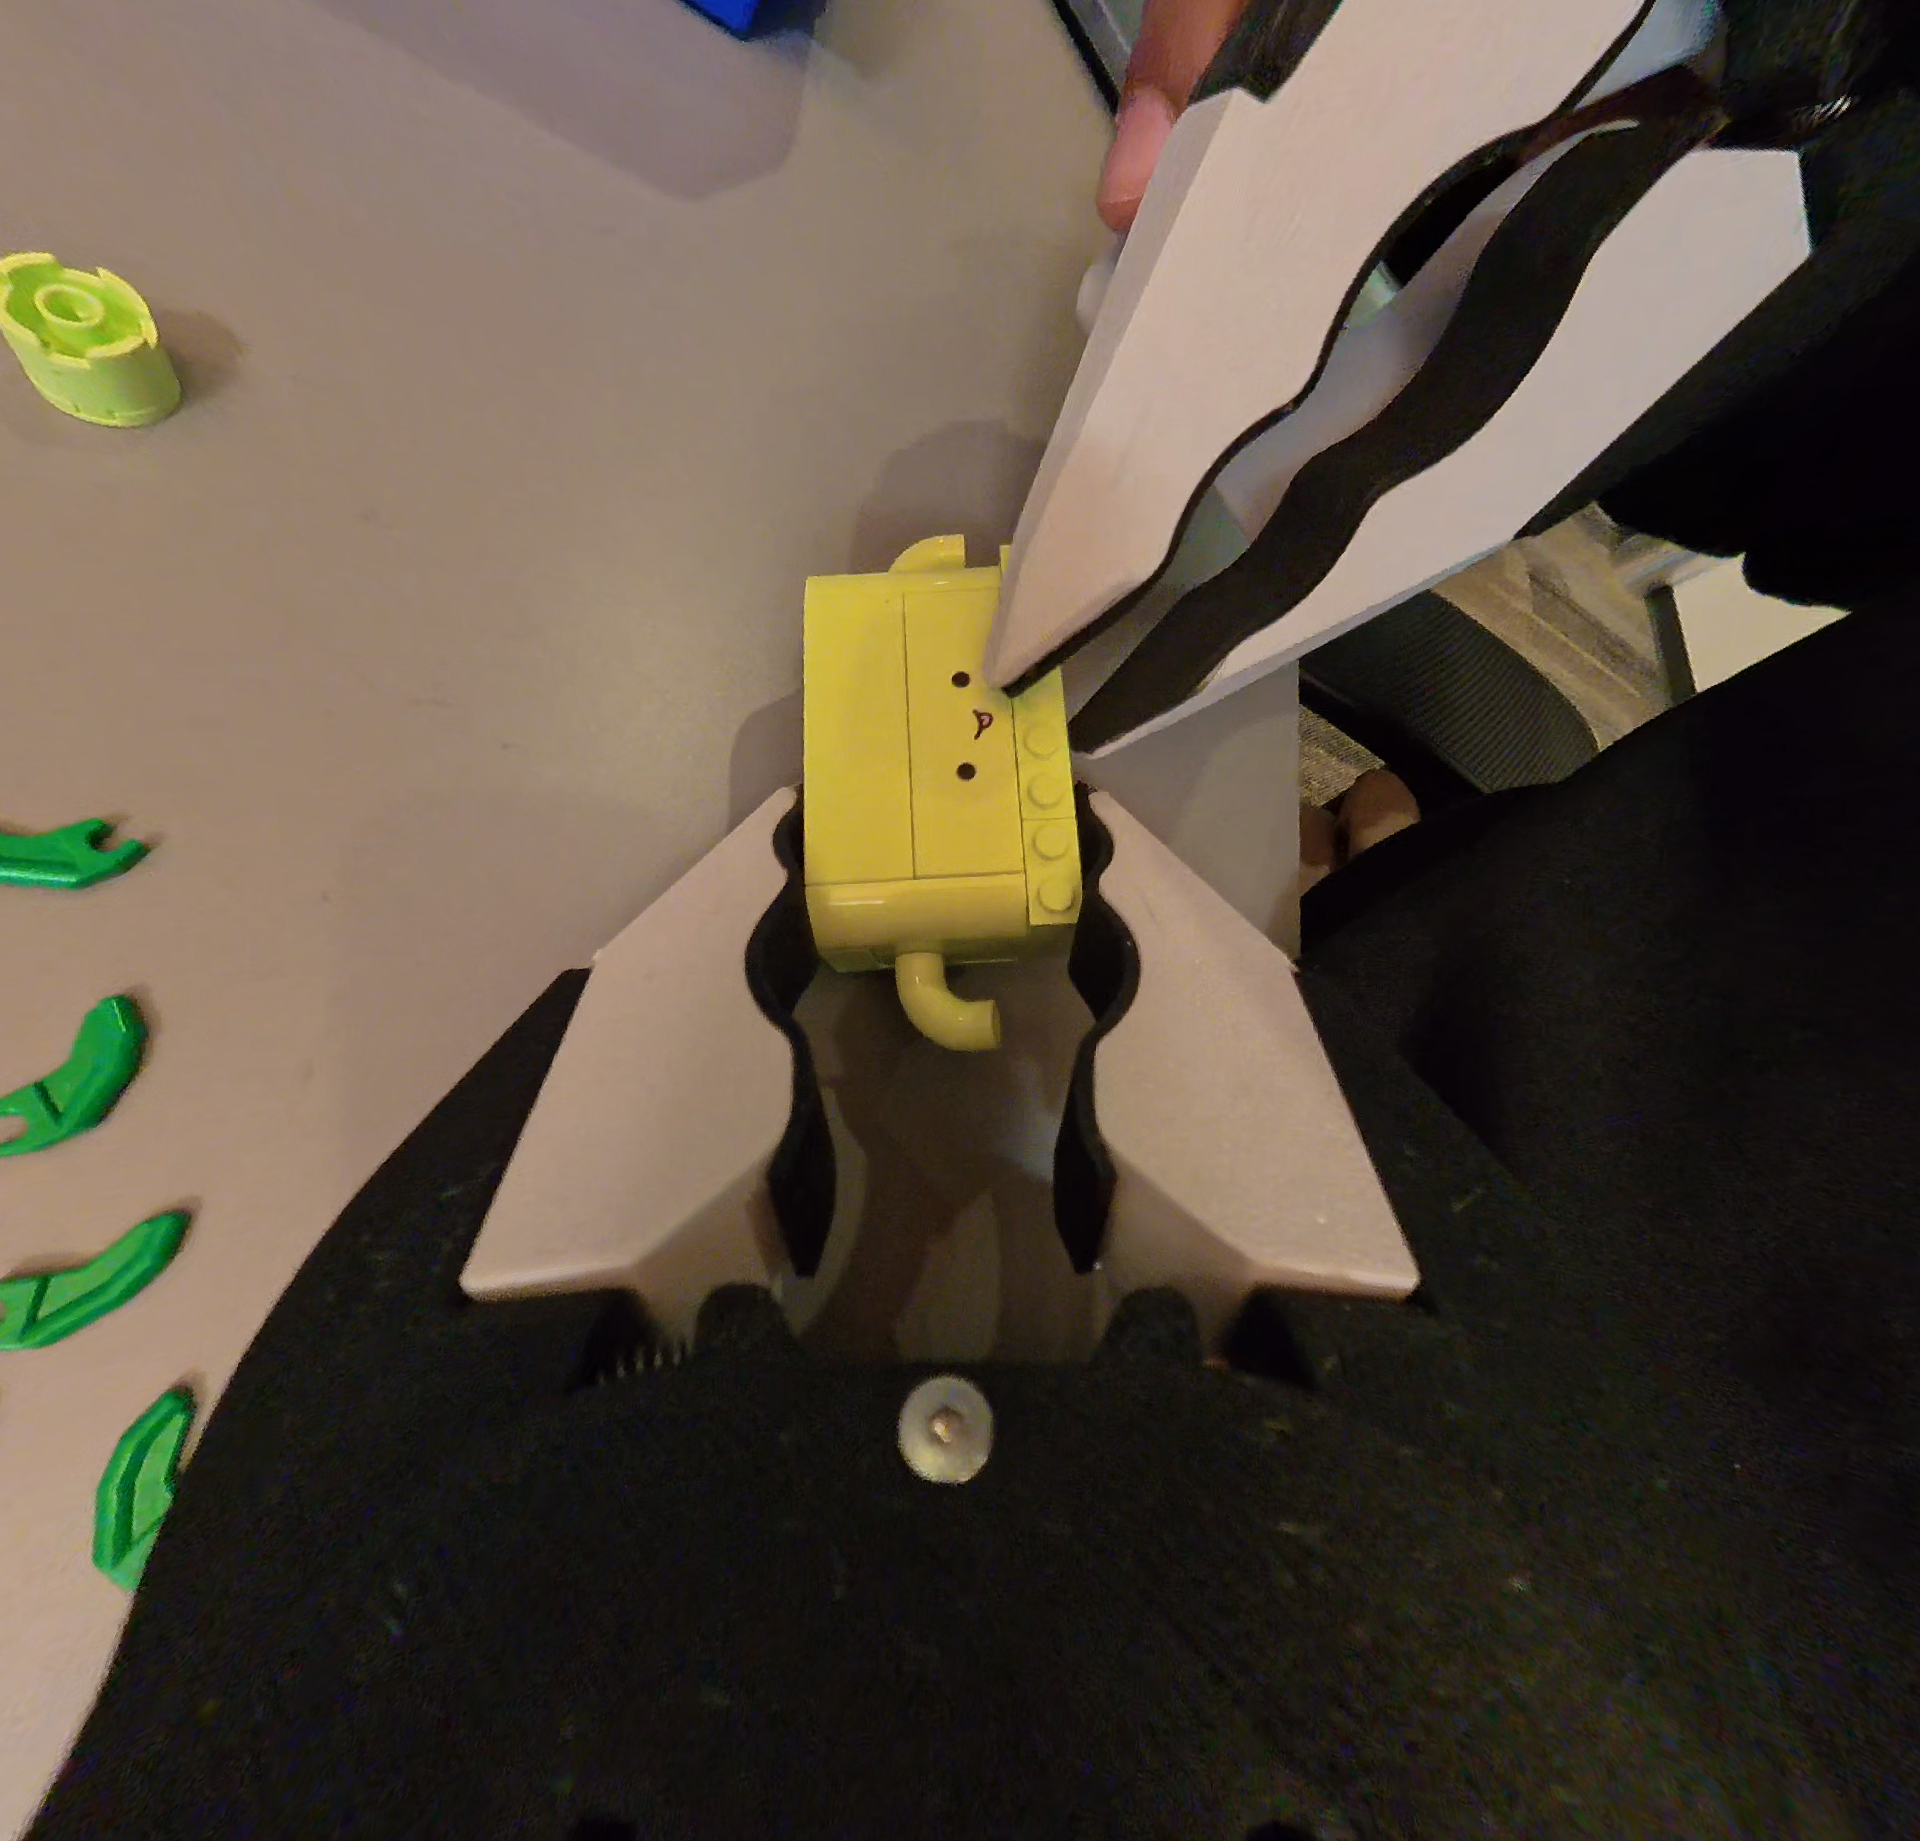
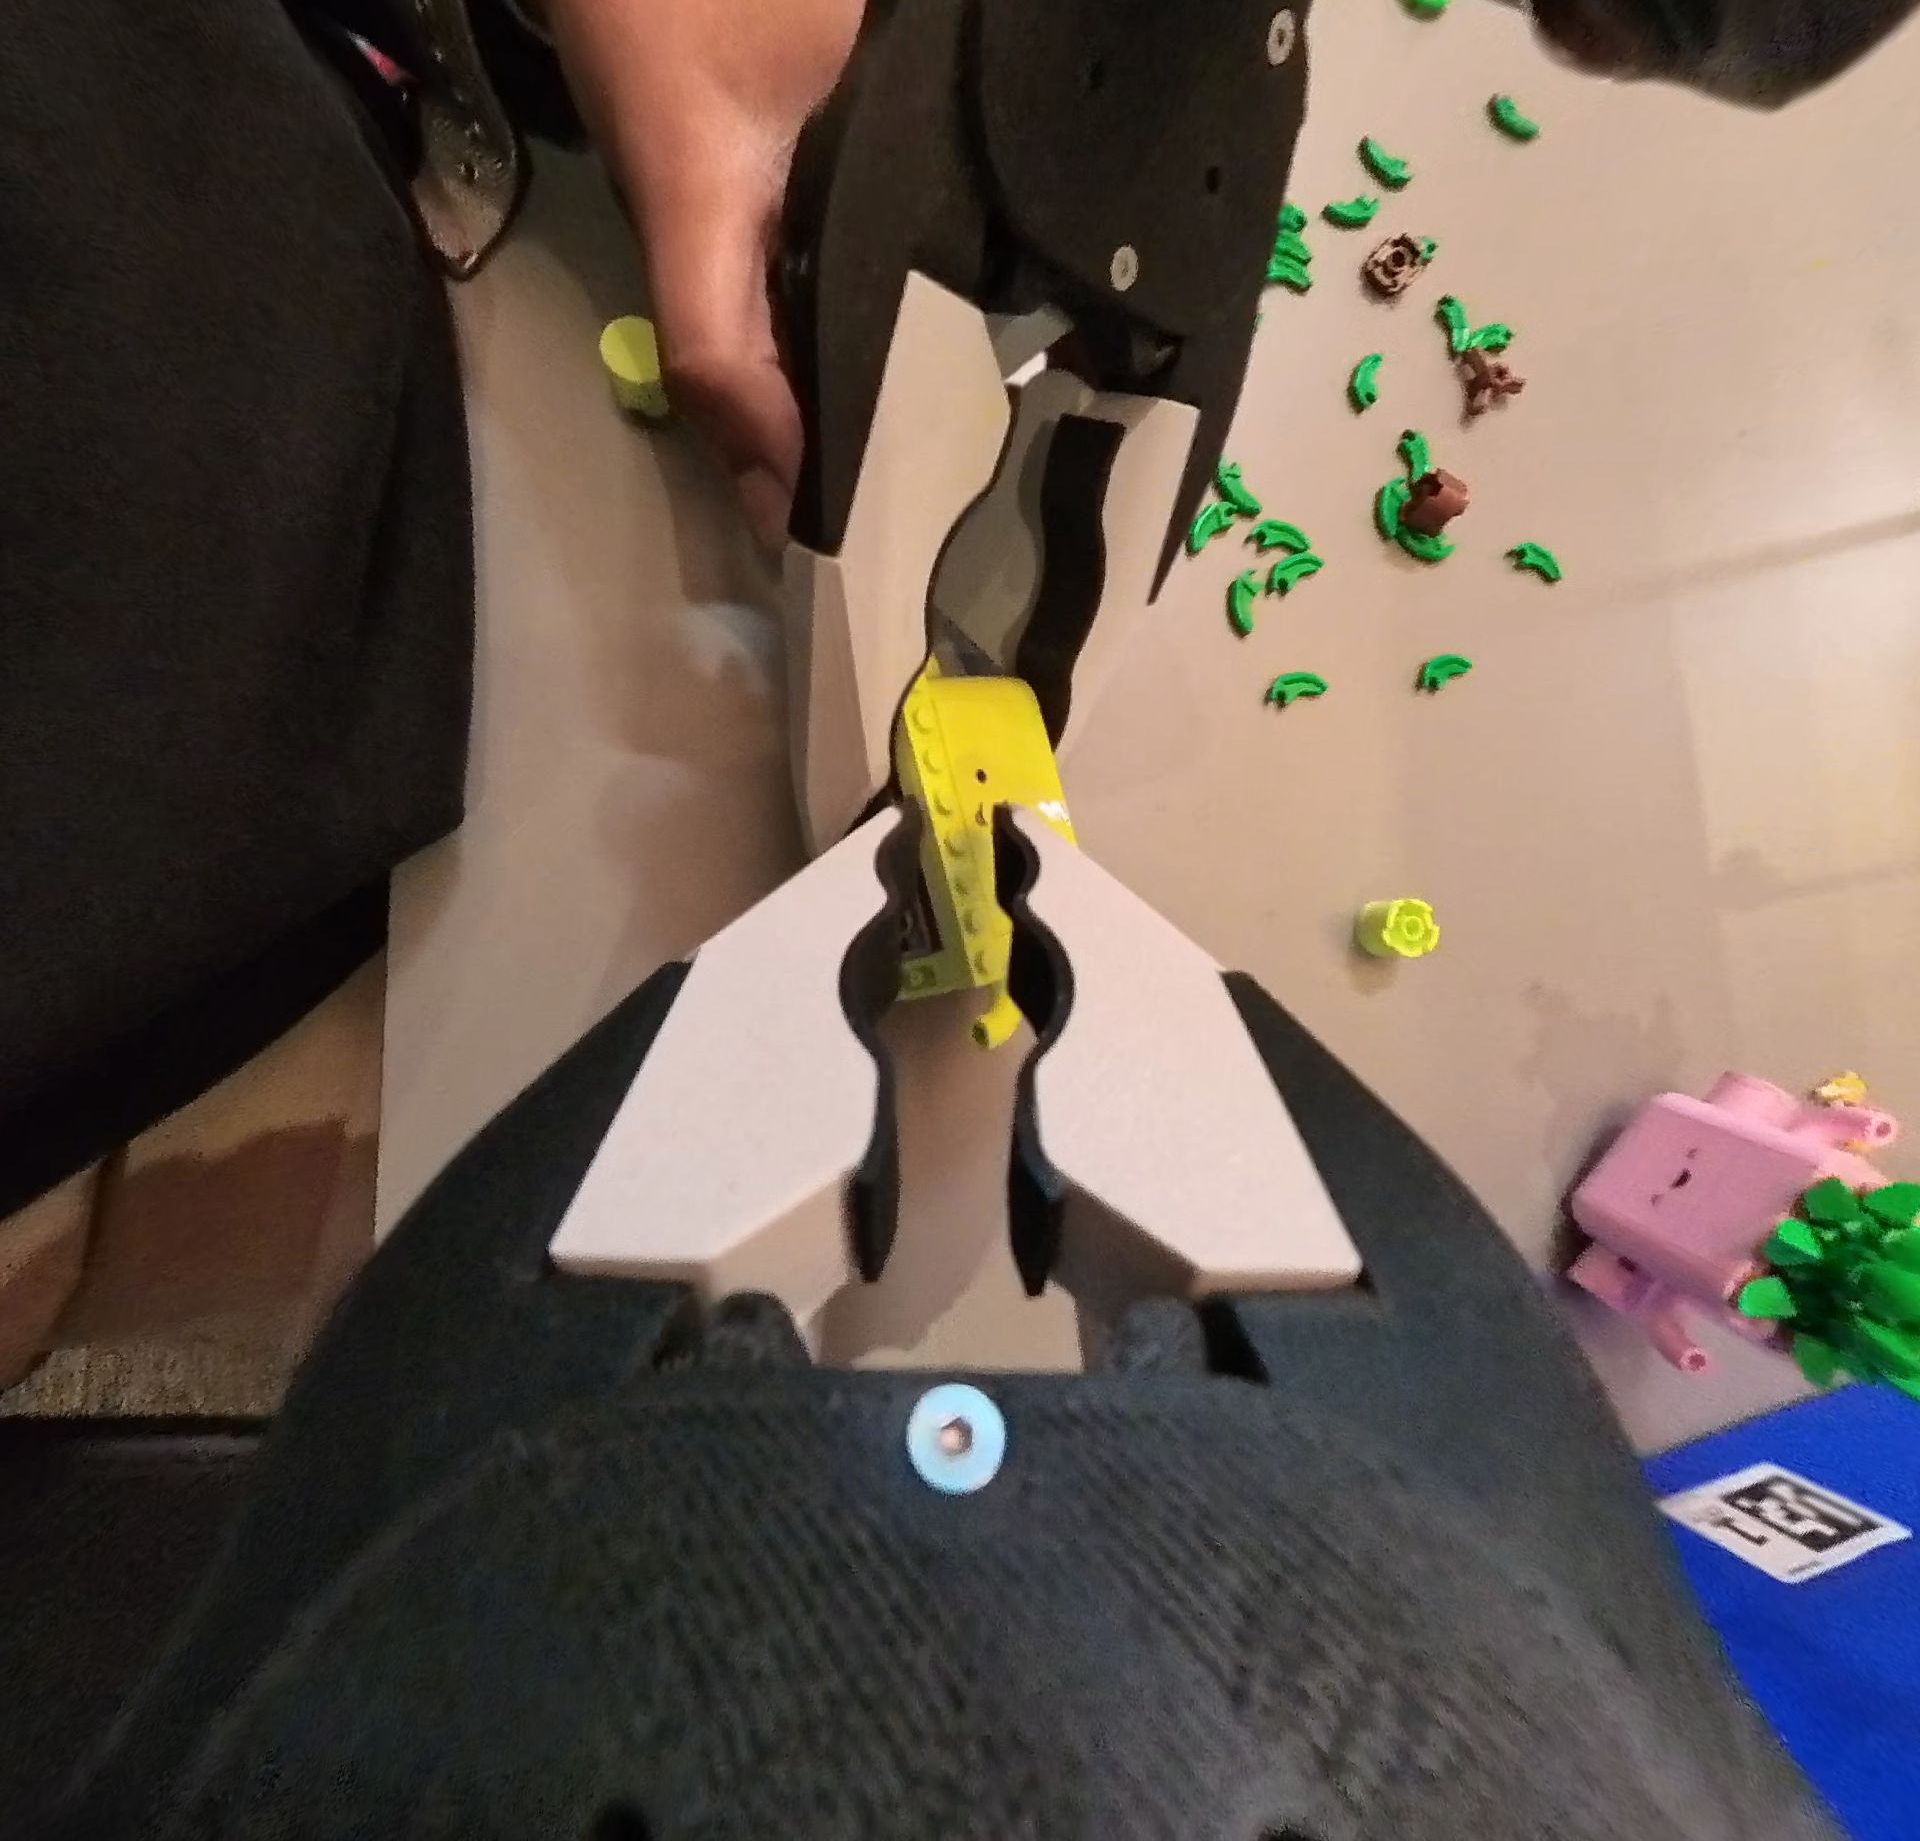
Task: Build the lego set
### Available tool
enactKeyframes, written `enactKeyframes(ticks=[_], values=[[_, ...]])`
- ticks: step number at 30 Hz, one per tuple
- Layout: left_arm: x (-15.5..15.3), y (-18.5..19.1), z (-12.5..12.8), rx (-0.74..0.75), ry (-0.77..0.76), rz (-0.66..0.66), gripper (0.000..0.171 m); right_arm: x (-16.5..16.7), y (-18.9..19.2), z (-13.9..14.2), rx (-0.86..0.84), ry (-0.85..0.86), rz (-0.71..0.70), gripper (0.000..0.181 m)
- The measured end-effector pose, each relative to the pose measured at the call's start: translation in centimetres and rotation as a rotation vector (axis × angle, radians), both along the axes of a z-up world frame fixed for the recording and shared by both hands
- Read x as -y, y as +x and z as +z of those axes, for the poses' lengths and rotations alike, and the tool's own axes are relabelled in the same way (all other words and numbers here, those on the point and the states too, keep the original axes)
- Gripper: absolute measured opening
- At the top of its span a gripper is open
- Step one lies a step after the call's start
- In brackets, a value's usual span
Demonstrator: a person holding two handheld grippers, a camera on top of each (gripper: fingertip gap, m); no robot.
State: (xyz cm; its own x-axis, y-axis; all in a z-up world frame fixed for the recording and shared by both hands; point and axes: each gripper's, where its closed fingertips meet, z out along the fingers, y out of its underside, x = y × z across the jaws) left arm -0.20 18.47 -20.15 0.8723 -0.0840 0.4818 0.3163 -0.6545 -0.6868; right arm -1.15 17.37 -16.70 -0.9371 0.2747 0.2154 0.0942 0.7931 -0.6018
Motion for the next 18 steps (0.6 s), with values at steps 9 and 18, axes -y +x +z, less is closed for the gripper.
enactKeyframes(ticks=[9,18], values=[[0.0,0.02,-0.07,-0.021,-0.004,0.0,0.048,-0.02,0.06,-0.15,0.004,0.26,0.073,0.01],[0.03,-0.02,-0.26,-0.124,-0.008,-0.026,0.047,0.24,0.38,-0.48,-0.014,0.35,0.121,0.009]])
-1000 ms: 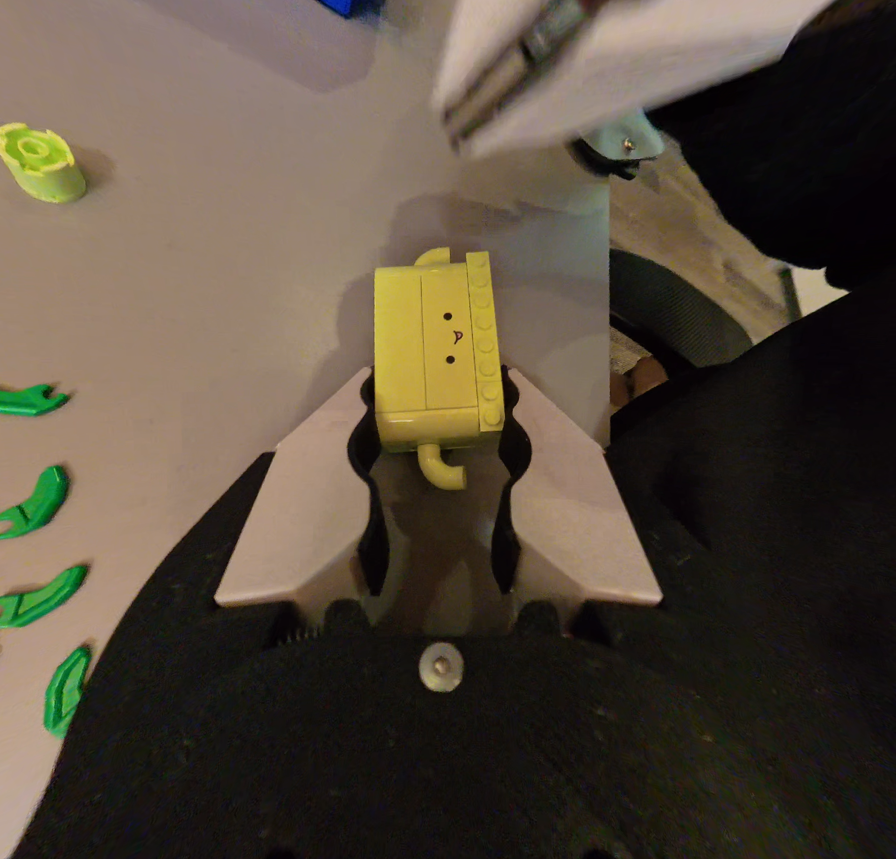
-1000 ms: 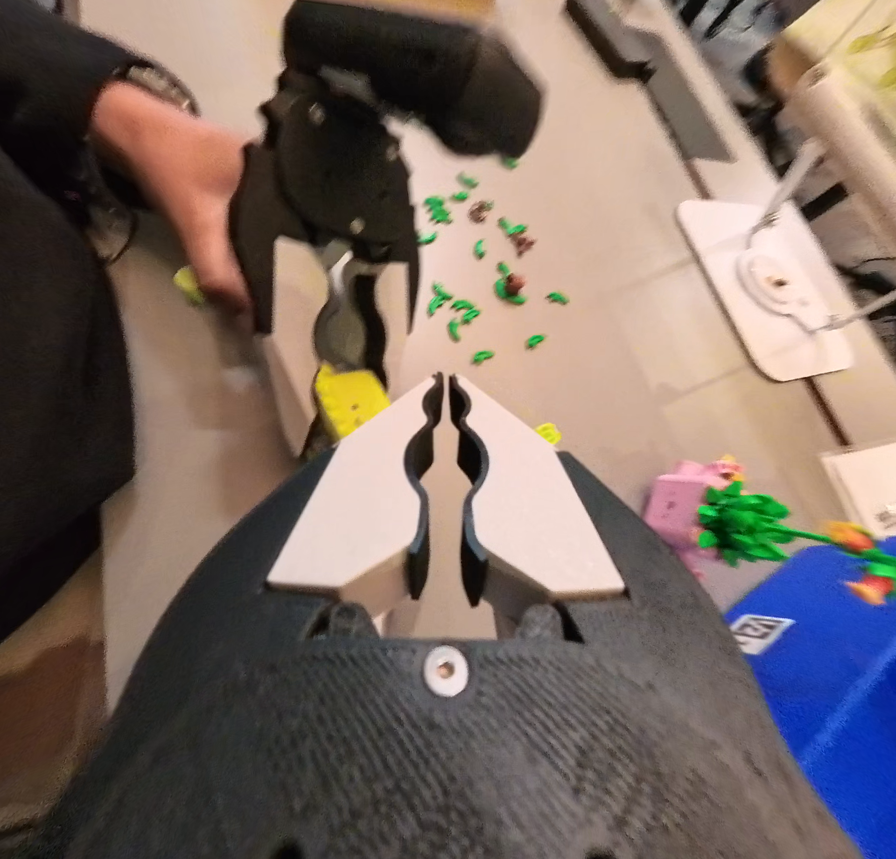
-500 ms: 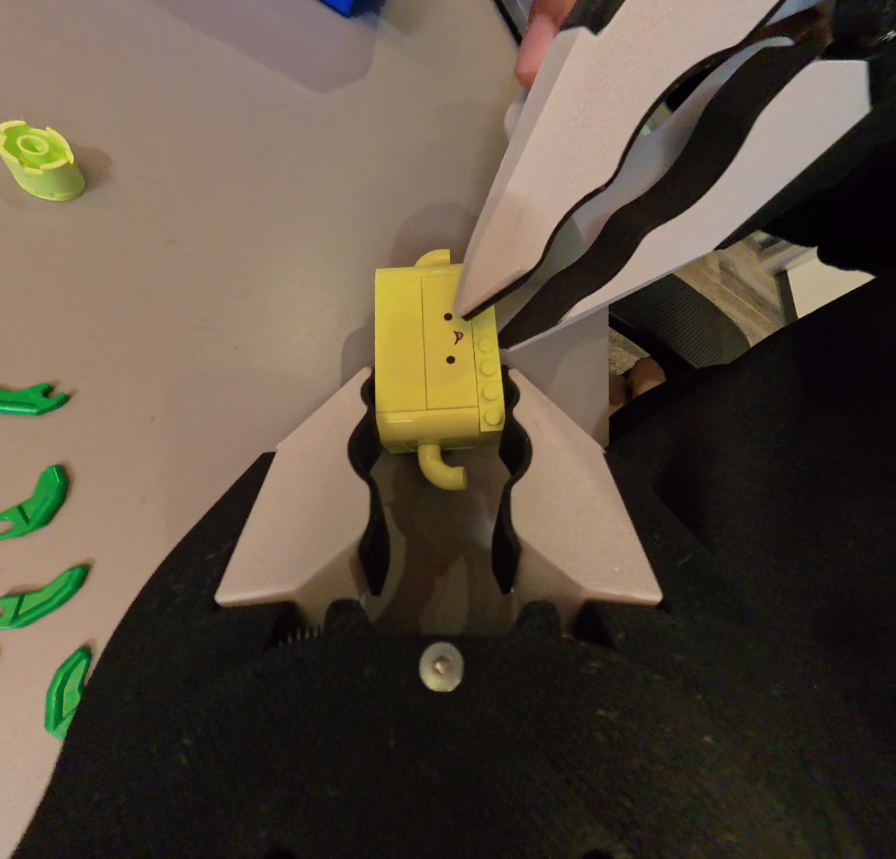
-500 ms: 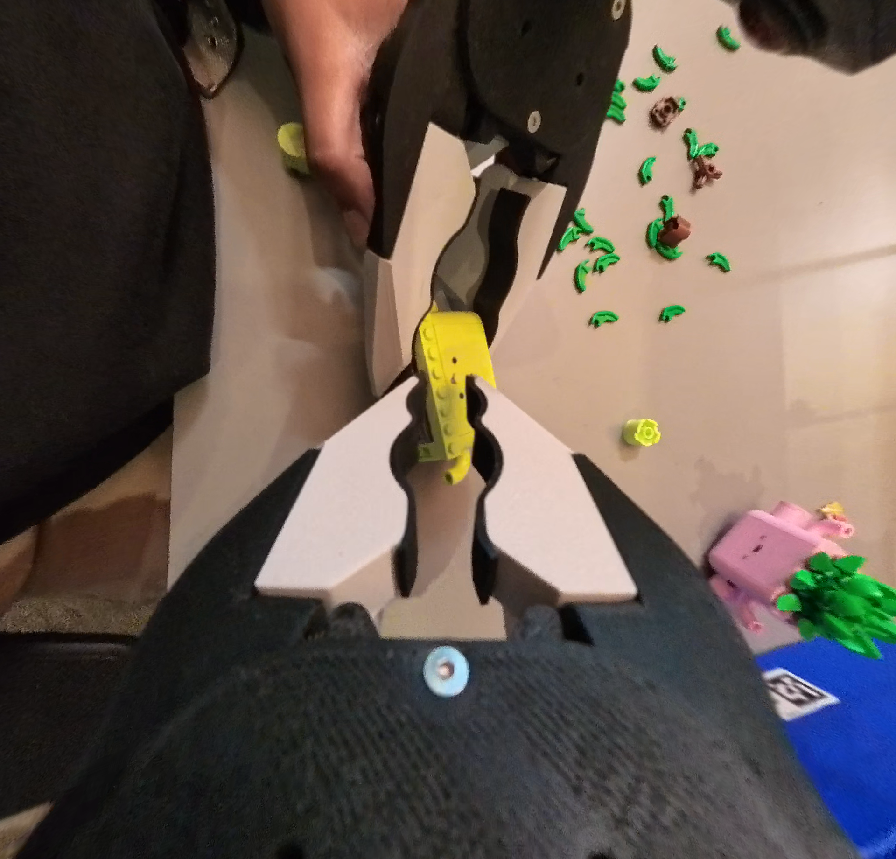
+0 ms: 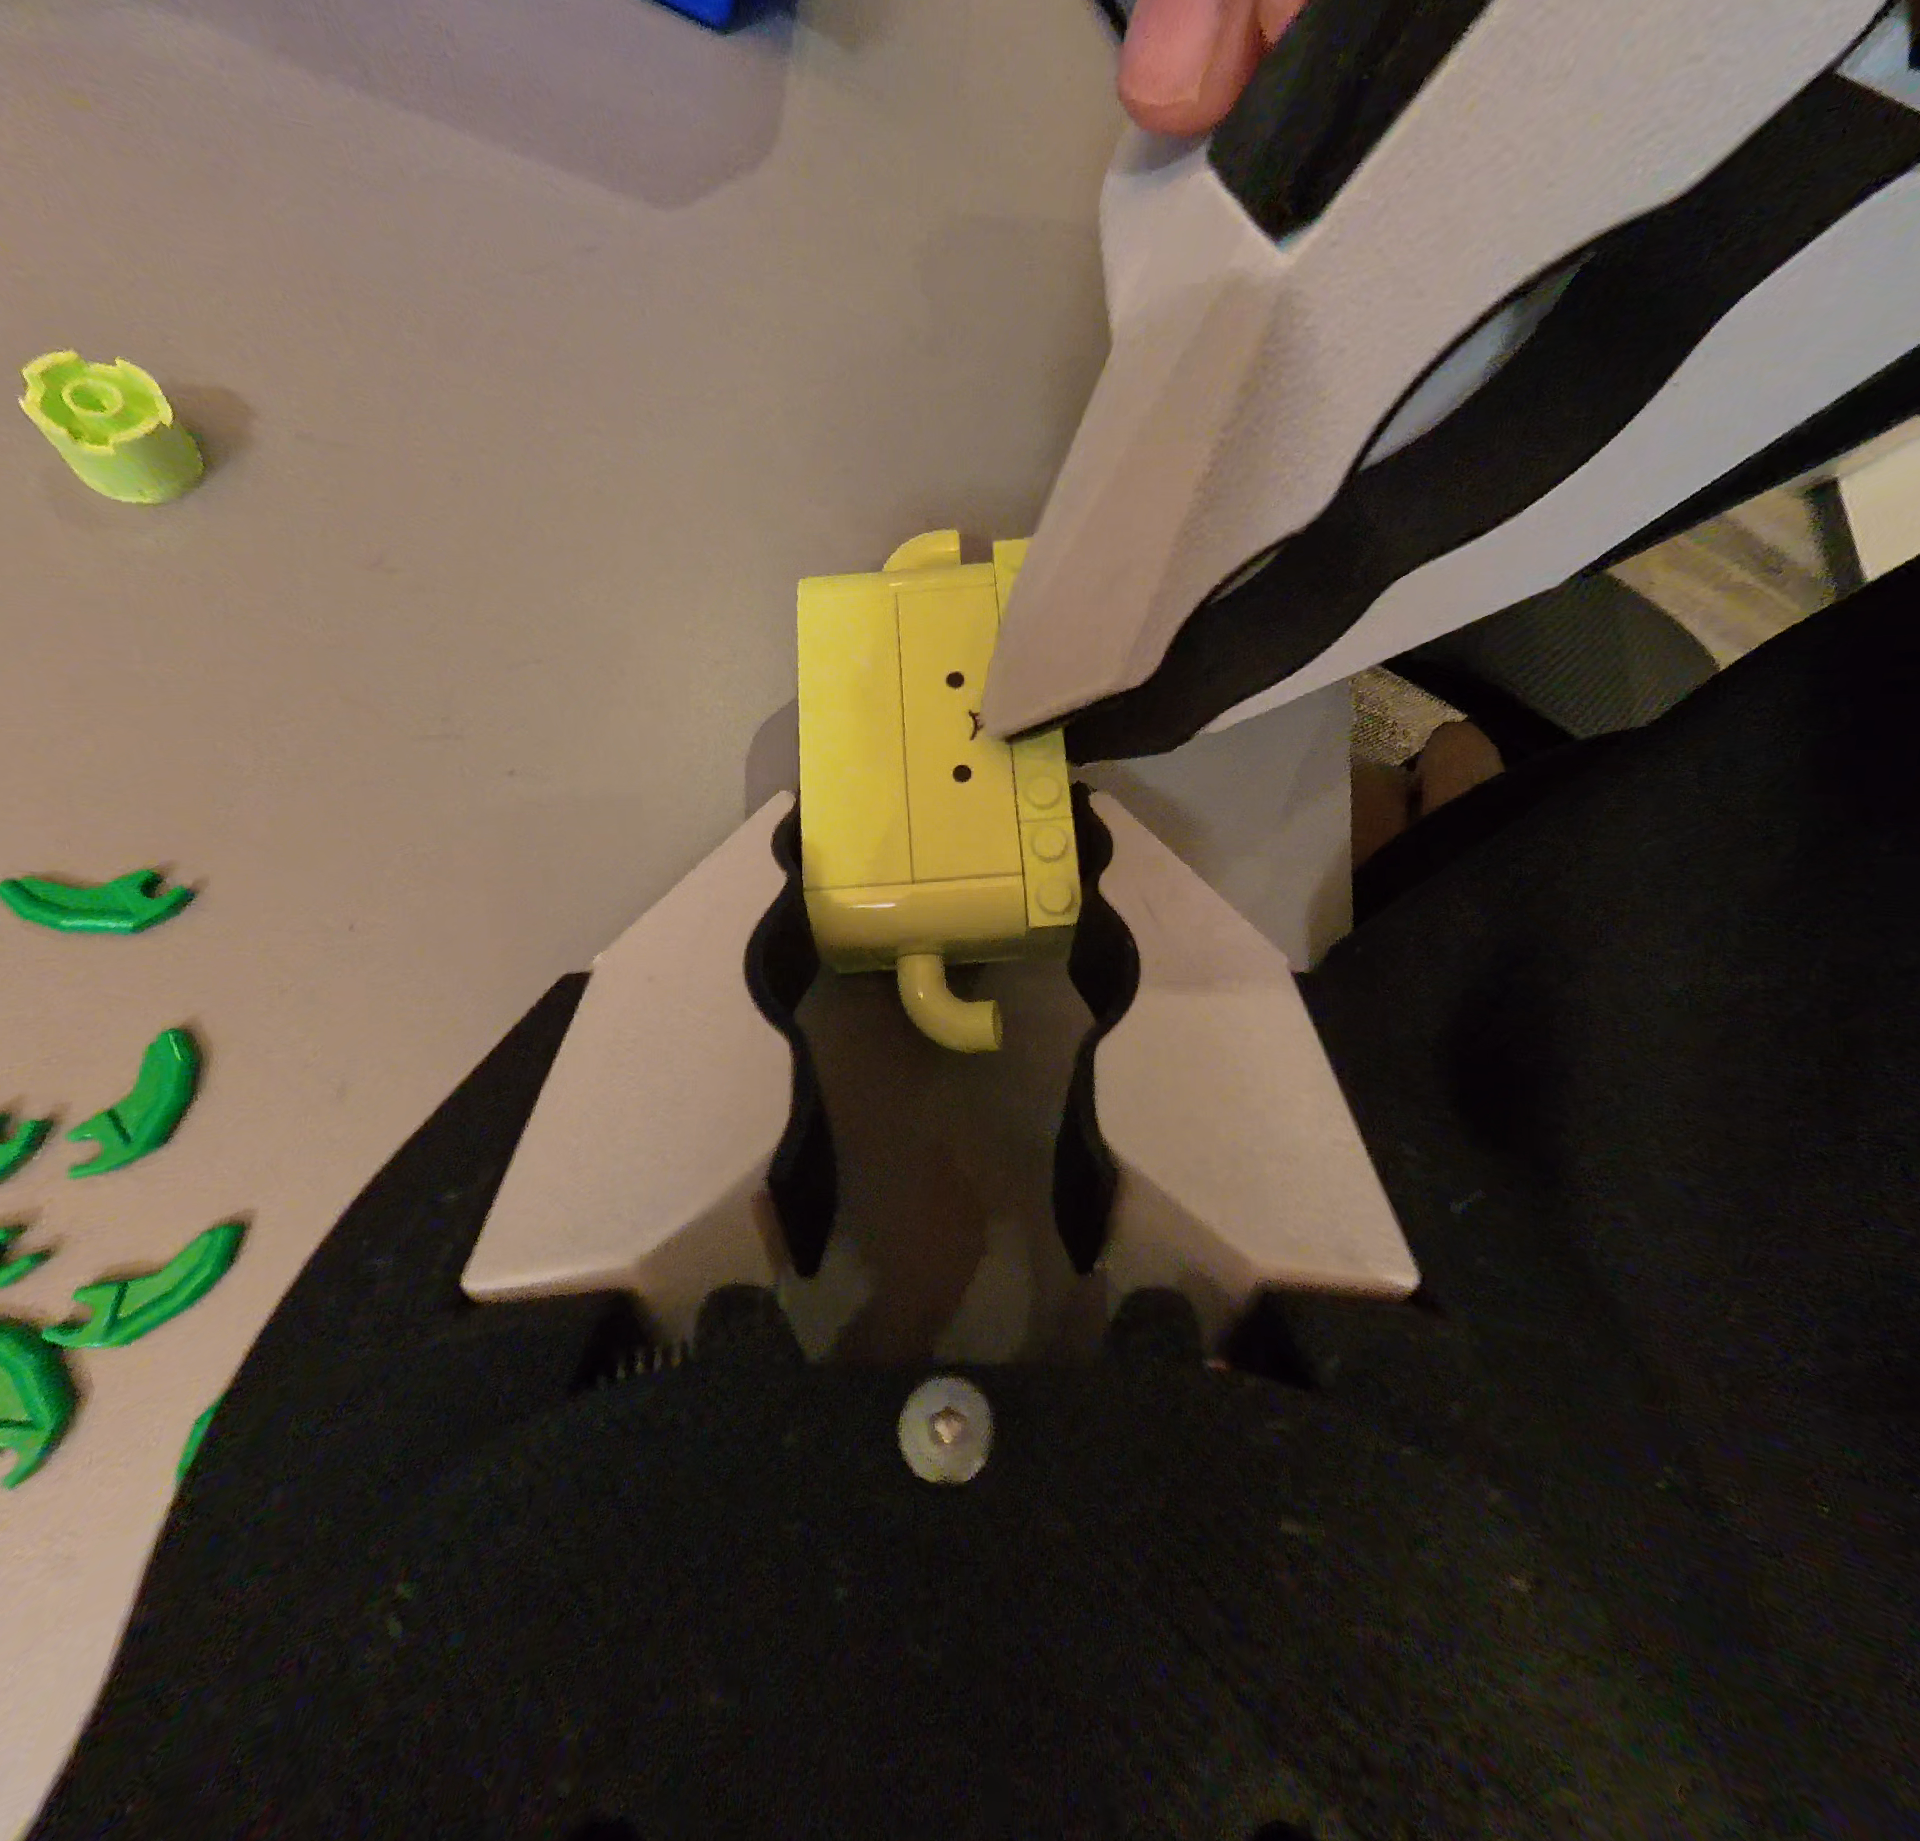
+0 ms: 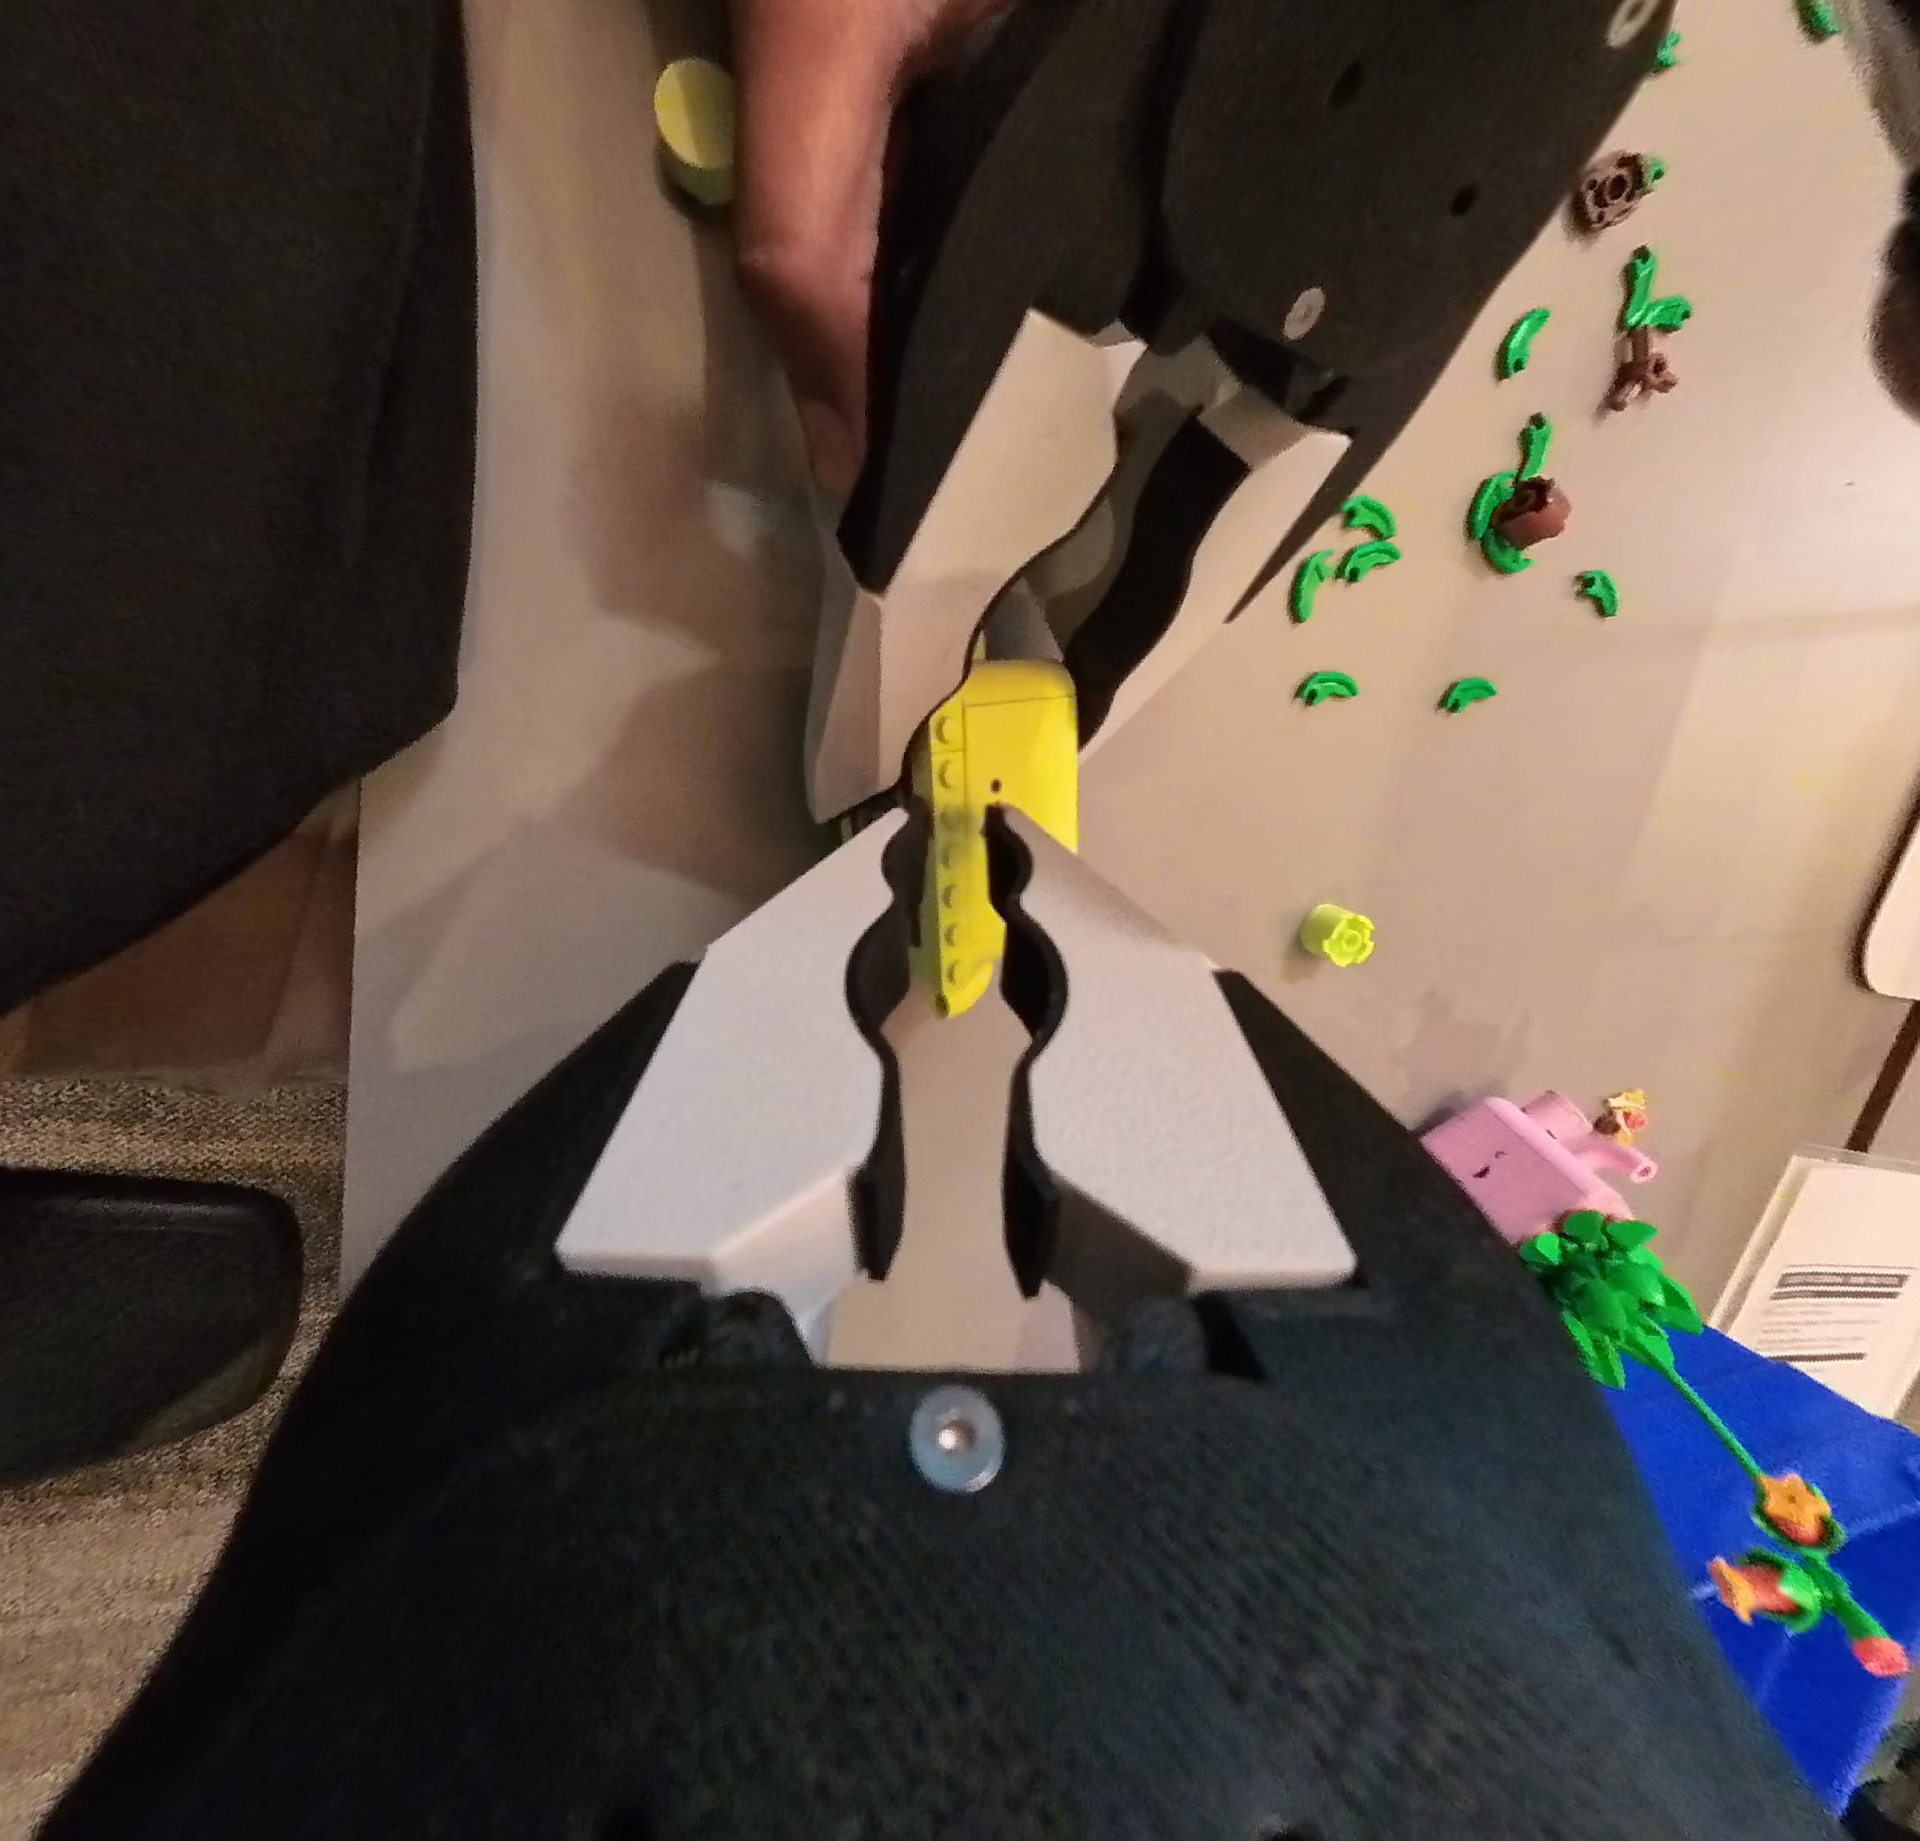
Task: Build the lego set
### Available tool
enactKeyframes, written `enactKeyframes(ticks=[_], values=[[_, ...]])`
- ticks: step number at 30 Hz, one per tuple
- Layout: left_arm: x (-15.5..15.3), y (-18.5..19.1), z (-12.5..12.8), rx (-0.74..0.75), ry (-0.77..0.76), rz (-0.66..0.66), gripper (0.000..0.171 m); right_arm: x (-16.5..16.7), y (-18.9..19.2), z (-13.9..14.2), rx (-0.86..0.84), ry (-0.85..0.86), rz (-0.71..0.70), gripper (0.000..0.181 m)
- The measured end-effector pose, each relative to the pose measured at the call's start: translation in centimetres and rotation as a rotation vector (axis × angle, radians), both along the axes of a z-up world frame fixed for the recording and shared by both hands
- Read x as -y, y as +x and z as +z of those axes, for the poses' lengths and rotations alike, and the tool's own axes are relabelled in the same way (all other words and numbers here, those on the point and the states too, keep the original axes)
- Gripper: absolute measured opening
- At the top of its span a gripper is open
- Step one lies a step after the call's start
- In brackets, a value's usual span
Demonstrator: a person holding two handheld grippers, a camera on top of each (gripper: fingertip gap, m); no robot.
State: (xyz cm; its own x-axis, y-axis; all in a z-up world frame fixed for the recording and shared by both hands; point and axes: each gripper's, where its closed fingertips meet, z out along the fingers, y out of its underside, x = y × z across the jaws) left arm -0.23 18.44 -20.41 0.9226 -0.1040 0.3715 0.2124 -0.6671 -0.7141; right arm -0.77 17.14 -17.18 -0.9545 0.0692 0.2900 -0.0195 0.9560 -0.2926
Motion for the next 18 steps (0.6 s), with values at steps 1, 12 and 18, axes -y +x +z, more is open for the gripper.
enactKeyframes(ticks=[1,12,18], values=[[0.0,-0.2,0.0,0.005,0.0,0.005,0.047,0.0,0.0,0.0,-0.009,0.001,0.002,0.005],[-0.1,-0.7,0.1,0.011,-0.001,0.026,0.047,0.4,-0.6,0.2,-0.166,0.019,-0.019,0.0],[-1.0,1.4,-0.2,-0.019,-0.007,-0.031,0.048,-1.8,-6.4,7.7,-0.796,0.065,-0.108,0.0]])
